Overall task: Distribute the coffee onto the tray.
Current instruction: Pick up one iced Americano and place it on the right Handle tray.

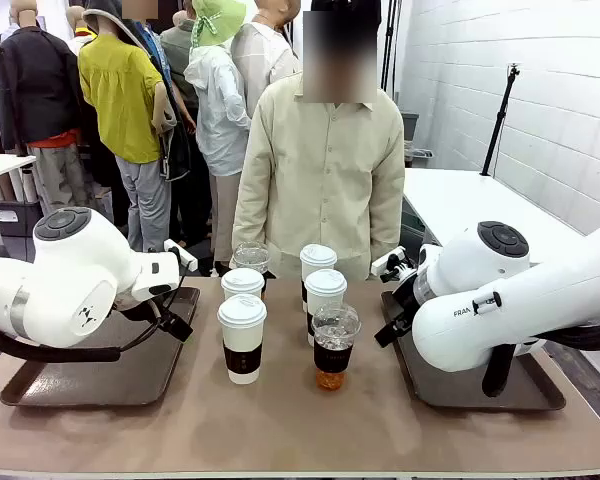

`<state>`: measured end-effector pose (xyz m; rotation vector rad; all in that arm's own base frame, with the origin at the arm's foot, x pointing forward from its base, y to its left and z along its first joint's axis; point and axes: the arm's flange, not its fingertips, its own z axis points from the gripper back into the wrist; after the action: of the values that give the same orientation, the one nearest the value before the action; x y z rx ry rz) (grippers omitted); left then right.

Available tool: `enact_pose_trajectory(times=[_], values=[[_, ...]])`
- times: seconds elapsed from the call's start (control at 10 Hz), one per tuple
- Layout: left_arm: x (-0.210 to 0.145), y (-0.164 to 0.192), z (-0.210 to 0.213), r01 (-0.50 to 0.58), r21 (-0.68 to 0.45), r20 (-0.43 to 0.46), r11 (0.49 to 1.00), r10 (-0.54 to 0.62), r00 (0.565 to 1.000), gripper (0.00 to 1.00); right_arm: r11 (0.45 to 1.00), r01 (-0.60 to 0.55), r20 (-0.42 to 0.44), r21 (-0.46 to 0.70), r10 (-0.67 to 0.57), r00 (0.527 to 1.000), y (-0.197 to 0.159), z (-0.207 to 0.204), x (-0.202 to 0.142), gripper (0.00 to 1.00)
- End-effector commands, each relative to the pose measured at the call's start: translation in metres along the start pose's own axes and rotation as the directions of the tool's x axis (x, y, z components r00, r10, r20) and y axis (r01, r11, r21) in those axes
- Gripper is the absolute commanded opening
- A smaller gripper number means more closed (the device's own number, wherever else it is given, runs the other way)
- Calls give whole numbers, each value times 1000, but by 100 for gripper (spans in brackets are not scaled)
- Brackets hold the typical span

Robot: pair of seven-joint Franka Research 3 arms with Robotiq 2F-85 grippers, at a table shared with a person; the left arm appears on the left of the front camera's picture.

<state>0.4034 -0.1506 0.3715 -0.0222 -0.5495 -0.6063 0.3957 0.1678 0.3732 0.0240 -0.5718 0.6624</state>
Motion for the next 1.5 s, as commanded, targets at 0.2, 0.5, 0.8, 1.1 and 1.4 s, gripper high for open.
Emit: enact_pose_trajectory(times=[0.2, 0.5, 0.8, 1.1, 1.4], values=[[0, 0, 0, 0, 0, 0, 1000, 0, 1000, 100, 1000, 0, 0, 0, 0, 1000, 0, 0, 0, 100], [0, 0, 0, 0, 0, 0, 1000, 0, 1000, 100, 1000, 0, 0, 0, 0, 1000, 0, 0, 0, 100], [0, 0, 0, 0, 0, 0, 1000, 0, 1000, 100, 1000, 0, 0, 0, 0, 1000, 0, 0, 0, 100], [11, -13, 13, 6, 1, -5, 1000, -6, 1000, 100, 1000, 8, -2, -5, -8, 1000, -2, 21, -3, 100], [43, -17, 55, 49, 27, -27, 998, -48, 998, 100, 1000, 6, 17, 1, -6, 1000, -8, 57, 14, 100]])
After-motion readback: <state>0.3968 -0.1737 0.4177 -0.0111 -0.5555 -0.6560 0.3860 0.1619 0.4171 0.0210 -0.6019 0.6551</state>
